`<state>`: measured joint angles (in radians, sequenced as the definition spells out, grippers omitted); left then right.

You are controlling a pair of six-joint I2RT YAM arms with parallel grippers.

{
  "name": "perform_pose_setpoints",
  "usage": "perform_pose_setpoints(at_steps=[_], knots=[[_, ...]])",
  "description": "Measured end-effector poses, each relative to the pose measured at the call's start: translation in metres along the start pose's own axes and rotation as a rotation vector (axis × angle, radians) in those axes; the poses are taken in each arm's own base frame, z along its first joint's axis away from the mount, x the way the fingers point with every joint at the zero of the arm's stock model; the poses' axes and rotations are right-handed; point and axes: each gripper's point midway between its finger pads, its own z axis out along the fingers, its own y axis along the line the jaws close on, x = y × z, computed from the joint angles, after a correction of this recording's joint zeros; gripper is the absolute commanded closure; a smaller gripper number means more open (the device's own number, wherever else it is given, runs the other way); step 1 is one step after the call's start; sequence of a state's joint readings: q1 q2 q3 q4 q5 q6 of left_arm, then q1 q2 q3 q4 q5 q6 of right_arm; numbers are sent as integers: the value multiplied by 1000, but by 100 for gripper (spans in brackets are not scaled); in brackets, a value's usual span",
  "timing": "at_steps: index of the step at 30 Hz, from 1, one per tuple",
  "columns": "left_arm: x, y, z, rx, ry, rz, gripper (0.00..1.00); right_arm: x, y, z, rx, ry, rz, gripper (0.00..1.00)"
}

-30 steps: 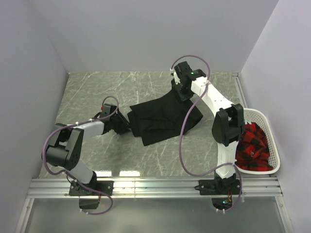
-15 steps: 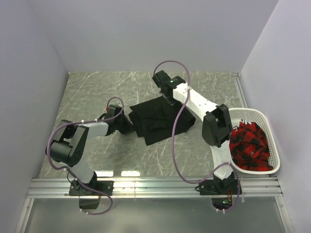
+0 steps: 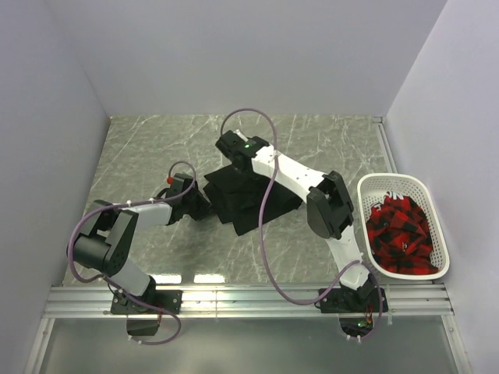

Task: Fold and stack the long sleeve shirts
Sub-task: Fold the shirt

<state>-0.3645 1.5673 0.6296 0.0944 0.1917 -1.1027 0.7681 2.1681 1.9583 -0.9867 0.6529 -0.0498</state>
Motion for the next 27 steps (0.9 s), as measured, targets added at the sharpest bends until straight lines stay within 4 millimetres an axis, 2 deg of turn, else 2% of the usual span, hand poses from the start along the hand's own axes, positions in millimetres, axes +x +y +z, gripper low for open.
perform_pose_setpoints(at_steps=[14, 18, 19, 24, 27], knots=[[4, 3, 1, 28, -15, -52, 100, -10, 83, -4, -65, -24, -41, 86], [7, 3, -1, 30, -12, -52, 100, -15, 91, -4, -83, -31, -20, 83], [8, 3, -1, 30, -11, -52, 100, -18, 91, -5, -86, -36, -10, 79], [11, 3, -2, 30, -8, -48, 99, -30, 95, -7, -104, -59, 34, 76], [12, 3, -2, 30, -7, -45, 99, -31, 99, -7, -120, -57, 50, 62]])
